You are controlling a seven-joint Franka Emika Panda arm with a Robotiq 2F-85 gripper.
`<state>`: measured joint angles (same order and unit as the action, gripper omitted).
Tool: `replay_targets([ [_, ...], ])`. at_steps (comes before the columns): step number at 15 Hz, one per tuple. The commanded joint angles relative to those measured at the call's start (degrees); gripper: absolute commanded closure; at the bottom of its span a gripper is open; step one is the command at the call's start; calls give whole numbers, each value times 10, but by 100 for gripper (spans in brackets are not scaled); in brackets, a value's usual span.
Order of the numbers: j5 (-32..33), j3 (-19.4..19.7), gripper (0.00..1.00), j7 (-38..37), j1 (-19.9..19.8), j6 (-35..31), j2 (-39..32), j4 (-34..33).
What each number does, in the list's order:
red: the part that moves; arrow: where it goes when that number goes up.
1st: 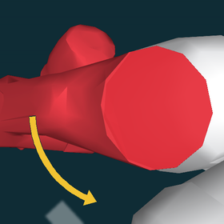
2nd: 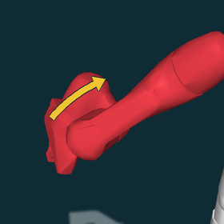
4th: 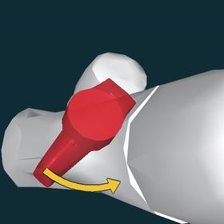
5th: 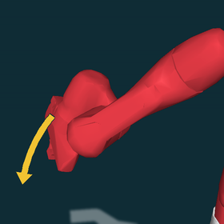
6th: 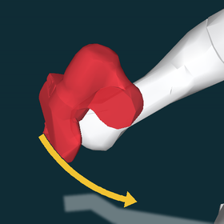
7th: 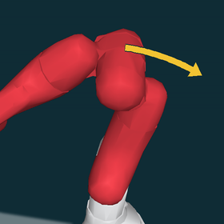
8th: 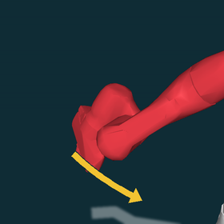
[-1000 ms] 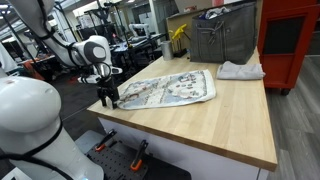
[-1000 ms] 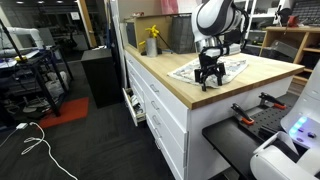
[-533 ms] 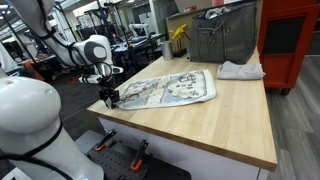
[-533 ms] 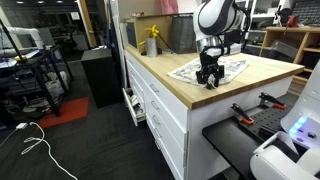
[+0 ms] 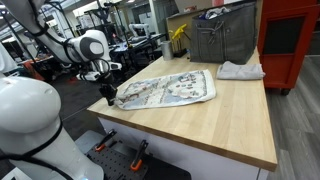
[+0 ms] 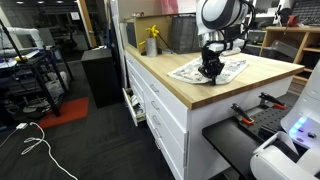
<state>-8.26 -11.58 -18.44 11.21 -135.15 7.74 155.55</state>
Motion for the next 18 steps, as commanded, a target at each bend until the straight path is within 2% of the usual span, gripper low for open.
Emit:
replay_targets([
  [1, 23, -1, 99, -27, -11, 15, 62, 14],
  [9, 160, -39, 99, -143, -49, 57, 122, -28],
  [13, 211, -59, 99, -187, -66, 65, 100, -71],
  [18, 308, -59, 99, -218, -94, 68, 45, -133],
])
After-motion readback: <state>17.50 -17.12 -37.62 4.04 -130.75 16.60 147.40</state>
